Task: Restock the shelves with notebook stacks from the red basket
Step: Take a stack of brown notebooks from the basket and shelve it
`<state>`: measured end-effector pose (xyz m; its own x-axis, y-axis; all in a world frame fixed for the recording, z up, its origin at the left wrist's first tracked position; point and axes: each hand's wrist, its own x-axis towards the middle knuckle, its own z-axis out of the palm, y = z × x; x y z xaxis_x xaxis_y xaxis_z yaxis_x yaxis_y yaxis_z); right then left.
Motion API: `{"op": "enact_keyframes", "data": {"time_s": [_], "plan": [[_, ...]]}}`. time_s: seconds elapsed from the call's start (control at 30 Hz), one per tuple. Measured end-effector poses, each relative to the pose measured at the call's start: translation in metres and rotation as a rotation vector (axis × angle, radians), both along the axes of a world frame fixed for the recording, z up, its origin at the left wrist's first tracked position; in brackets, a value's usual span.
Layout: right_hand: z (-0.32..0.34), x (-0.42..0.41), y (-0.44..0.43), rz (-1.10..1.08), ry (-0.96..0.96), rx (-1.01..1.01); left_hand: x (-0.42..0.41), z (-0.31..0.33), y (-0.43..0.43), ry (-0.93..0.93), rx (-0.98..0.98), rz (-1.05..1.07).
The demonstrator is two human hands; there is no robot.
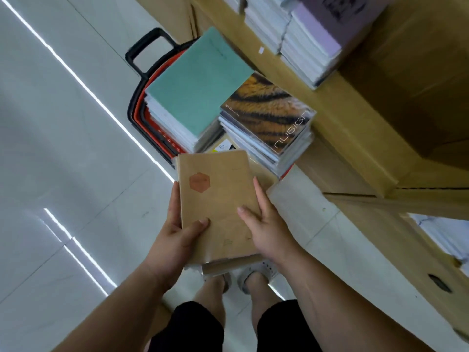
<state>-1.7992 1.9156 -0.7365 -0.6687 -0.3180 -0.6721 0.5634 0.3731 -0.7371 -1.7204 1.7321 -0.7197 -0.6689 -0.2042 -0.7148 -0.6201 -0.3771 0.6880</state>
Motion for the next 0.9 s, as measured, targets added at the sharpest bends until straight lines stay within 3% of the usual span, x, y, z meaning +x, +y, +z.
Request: {"op": "enact_keyframes", "data": {"time_s": [0.2,0.33,0.63,0.9], "plan": [[0.084,-0.019,0.046,-0.084,0.078,-0.053,-0.037,0.095,0.043,0.132,-0.134,-0.068],[0.104,-0.038,0.08,-0.253,0.139,-0.069,-0.082,0.108,0.067,0.186,-0.112,-0.15],[0.044,-0.089,0.109,-0.738,0.2,-0.017,-0.226,0.034,0.104,0.405,-0.02,-0.662],[-0.038,-0.16,0.162,-0.963,0.35,-0.078,-0.337,-0.04,0.165,0.524,-0.003,-0.852]]}}
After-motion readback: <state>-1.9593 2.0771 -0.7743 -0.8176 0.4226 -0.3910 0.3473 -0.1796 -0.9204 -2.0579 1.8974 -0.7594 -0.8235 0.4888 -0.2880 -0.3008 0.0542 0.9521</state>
